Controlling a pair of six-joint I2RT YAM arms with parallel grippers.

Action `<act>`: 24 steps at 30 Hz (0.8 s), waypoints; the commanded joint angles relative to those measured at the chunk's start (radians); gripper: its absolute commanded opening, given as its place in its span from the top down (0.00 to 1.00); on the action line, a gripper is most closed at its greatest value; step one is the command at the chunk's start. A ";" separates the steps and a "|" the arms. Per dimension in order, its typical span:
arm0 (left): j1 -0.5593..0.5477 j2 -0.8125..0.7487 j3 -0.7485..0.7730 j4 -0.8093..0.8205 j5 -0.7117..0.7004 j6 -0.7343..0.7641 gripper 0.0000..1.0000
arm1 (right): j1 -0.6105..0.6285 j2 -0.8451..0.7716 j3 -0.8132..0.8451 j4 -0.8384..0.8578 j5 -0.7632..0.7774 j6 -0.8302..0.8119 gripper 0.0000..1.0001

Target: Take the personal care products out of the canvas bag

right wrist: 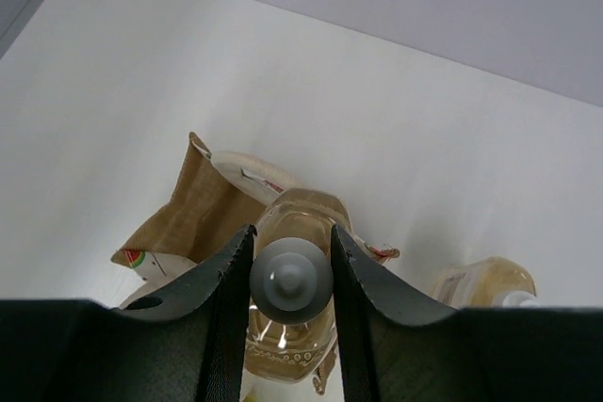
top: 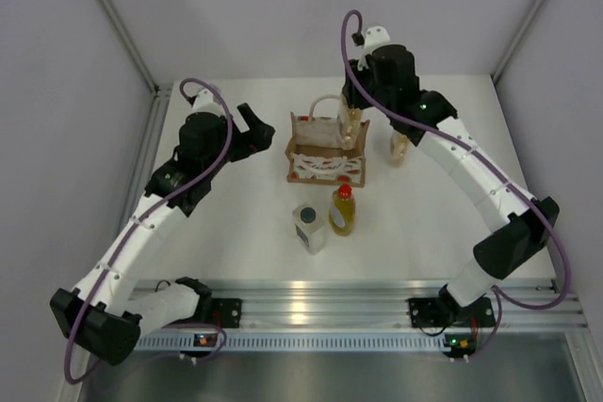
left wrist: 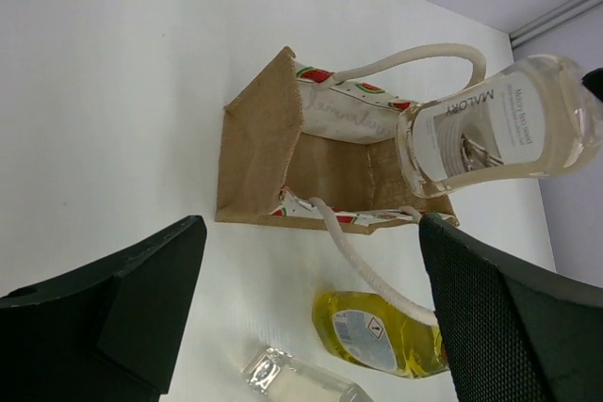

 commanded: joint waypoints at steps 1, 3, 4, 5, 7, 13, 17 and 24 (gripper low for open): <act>0.006 -0.071 -0.020 -0.066 -0.054 0.039 0.01 | -0.003 -0.090 0.140 0.094 0.000 -0.013 1.00; 0.005 -0.091 -0.017 -0.095 -0.073 0.057 0.01 | -0.004 -0.098 0.175 0.072 0.003 -0.016 1.00; 0.005 -0.109 -0.015 -0.124 -0.088 0.065 0.01 | -0.003 -0.101 0.187 0.065 0.003 -0.019 1.00; 0.006 -0.120 -0.015 -0.141 -0.096 0.077 0.01 | -0.003 -0.103 0.218 0.040 0.008 -0.024 1.00; 0.005 -0.148 -0.020 -0.176 -0.113 0.096 0.01 | -0.003 -0.110 0.250 0.020 0.011 -0.030 1.00; 0.005 -0.209 -0.032 -0.260 -0.134 0.111 0.01 | -0.003 -0.178 0.252 -0.032 0.024 -0.050 1.00; 0.006 -0.266 -0.038 -0.320 -0.125 0.113 0.01 | -0.003 -0.259 0.171 -0.037 0.047 -0.065 1.00; 0.006 -0.367 -0.046 -0.383 -0.148 0.159 0.01 | -0.003 -0.463 -0.052 -0.017 0.098 -0.048 1.00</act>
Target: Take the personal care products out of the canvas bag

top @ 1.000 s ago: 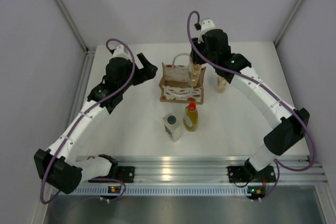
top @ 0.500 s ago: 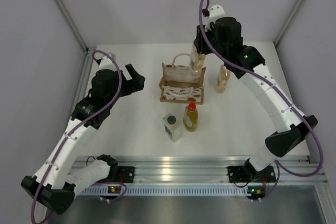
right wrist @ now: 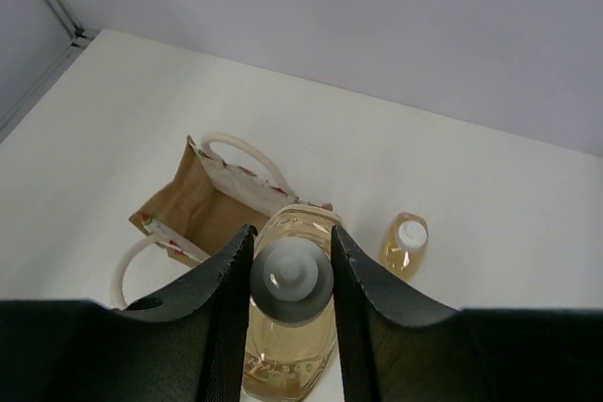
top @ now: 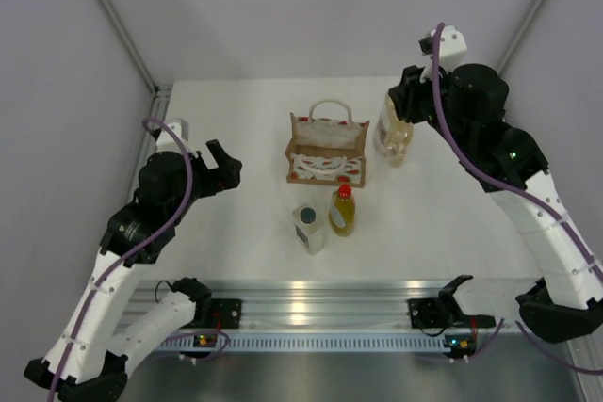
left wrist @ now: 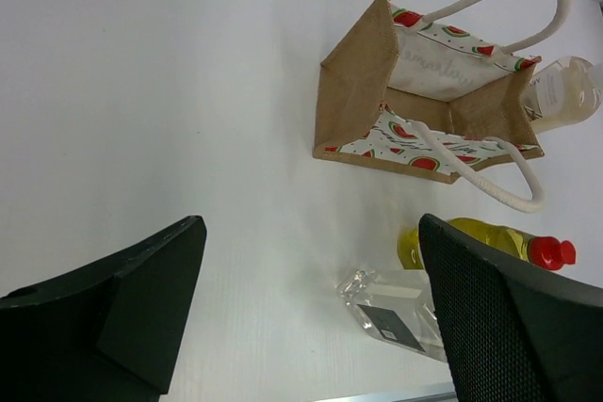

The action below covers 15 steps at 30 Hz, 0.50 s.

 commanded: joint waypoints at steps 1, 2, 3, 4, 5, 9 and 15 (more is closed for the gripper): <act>0.005 -0.043 -0.004 -0.041 -0.037 0.059 0.01 | -0.003 -0.135 -0.106 0.137 0.048 0.006 1.00; 0.006 -0.049 -0.007 -0.042 -0.044 0.087 0.01 | -0.003 -0.160 -0.141 0.160 0.054 0.017 1.00; 0.005 -0.060 -0.018 -0.045 -0.072 0.097 0.01 | -0.003 -0.209 -0.174 0.168 0.055 0.023 1.00; 0.005 -0.063 -0.026 -0.048 -0.087 0.113 0.01 | -0.003 -0.230 -0.242 0.178 0.058 0.029 1.00; 0.006 -0.066 -0.030 -0.051 -0.098 0.122 0.01 | -0.003 -0.256 -0.280 0.191 0.071 0.035 1.00; 0.005 -0.072 -0.075 -0.045 -0.136 0.108 0.01 | -0.003 -0.367 -0.438 0.251 0.091 0.051 1.00; 0.005 -0.036 -0.127 -0.033 -0.147 0.076 0.01 | -0.004 -0.465 -0.669 0.356 0.071 0.081 1.00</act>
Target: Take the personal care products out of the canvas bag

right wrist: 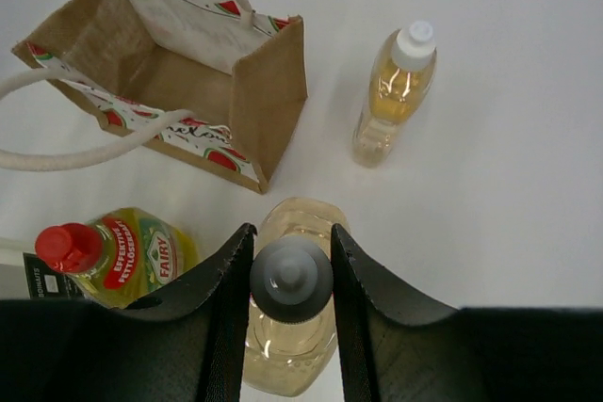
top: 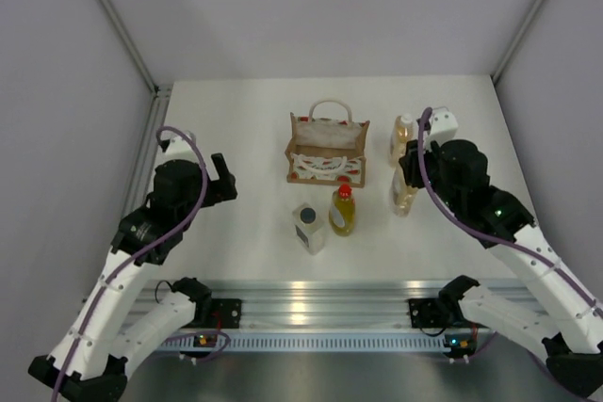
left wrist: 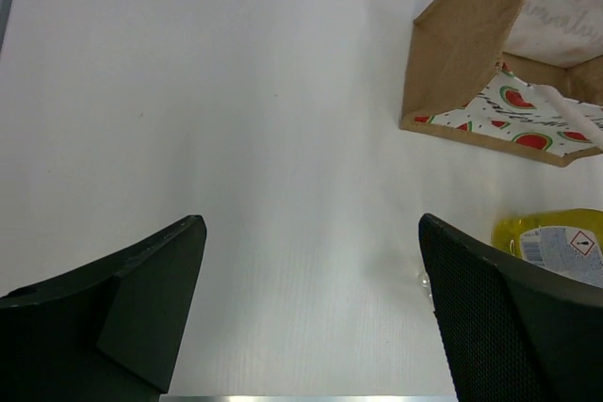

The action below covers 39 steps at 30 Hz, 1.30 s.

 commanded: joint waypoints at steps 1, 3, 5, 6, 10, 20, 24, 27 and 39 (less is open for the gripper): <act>0.005 0.016 -0.021 0.009 -0.023 -0.008 0.01 | -0.004 -0.090 -0.084 0.332 0.005 0.050 1.00; 0.006 0.011 -0.030 0.010 -0.012 -0.011 0.01 | -0.003 -0.119 -0.170 0.376 -0.003 0.067 1.00; 0.005 0.004 -0.034 0.010 -0.016 -0.012 0.01 | 0.000 -0.141 -0.219 0.439 -0.018 0.075 1.00; 0.005 -0.005 -0.034 0.009 -0.020 -0.012 0.01 | 0.000 -0.144 -0.242 0.459 -0.020 0.075 1.00; 0.006 -0.022 -0.038 0.009 -0.030 -0.014 0.02 | 0.005 -0.136 -0.319 0.501 -0.020 0.076 1.00; 0.019 -0.051 -0.039 0.007 -0.081 -0.009 0.02 | 0.011 -0.142 -0.414 0.507 -0.031 0.075 0.96; 0.034 -0.056 -0.039 0.007 -0.081 -0.009 0.02 | 0.014 -0.147 -0.440 0.508 -0.034 0.078 0.73; 0.040 -0.056 -0.039 0.009 -0.069 -0.008 0.01 | 0.016 -0.153 -0.443 0.502 -0.035 0.076 0.41; 0.180 -0.045 -0.031 0.012 -0.029 -0.011 0.02 | 0.016 -0.158 -0.307 0.323 0.069 0.075 0.00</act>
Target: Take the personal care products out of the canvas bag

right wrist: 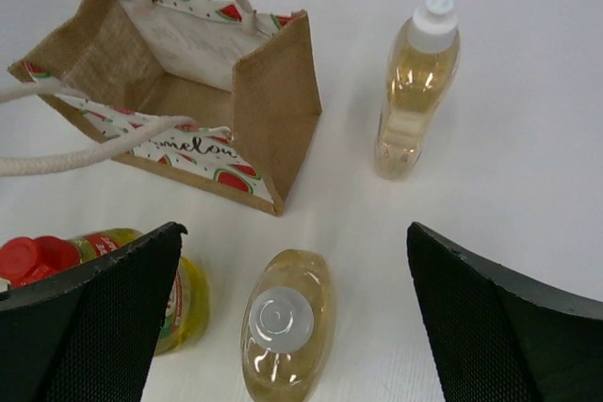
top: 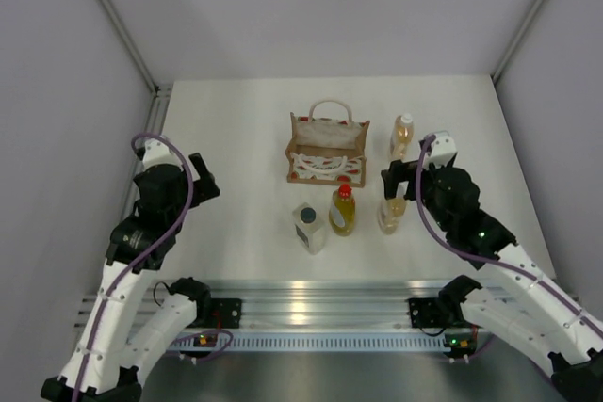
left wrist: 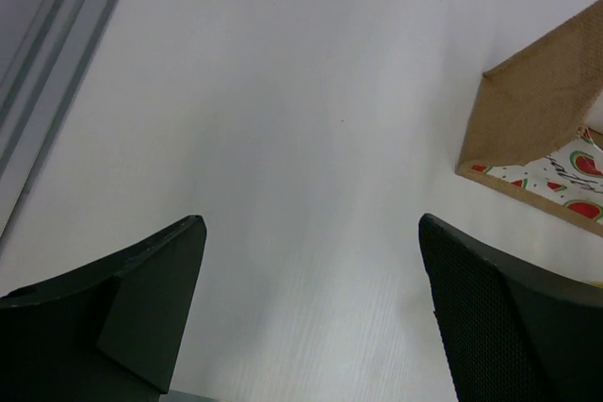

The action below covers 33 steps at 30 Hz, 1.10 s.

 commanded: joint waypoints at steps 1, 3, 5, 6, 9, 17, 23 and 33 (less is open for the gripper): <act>0.068 0.004 0.008 0.025 0.017 -0.003 0.01 | 0.008 -0.003 0.119 -0.072 0.084 0.006 0.00; 0.079 0.002 0.008 0.025 0.010 -0.003 0.01 | 0.008 -0.004 0.160 -0.139 0.101 0.006 0.00; 0.081 -0.005 0.007 0.023 -0.001 -0.003 0.02 | 0.008 -0.012 0.194 -0.185 0.146 0.006 0.01; 0.081 -0.007 0.005 0.025 -0.007 -0.005 0.01 | 0.008 -0.016 0.203 -0.225 0.159 0.000 0.00; 0.081 -0.018 -0.001 0.025 -0.036 -0.009 0.01 | 0.008 -0.036 0.239 -0.284 0.211 0.002 0.01; 0.081 -0.096 -0.018 0.028 -0.114 0.015 0.01 | 0.008 -0.078 0.332 -0.518 0.343 0.019 0.00; 0.079 -0.143 -0.018 0.023 -0.086 0.069 0.01 | 0.009 -0.157 0.329 -0.572 0.397 0.013 0.00; -0.001 -0.183 -0.030 0.023 -0.045 0.119 0.01 | 0.009 -0.302 0.282 -0.606 0.452 0.009 0.01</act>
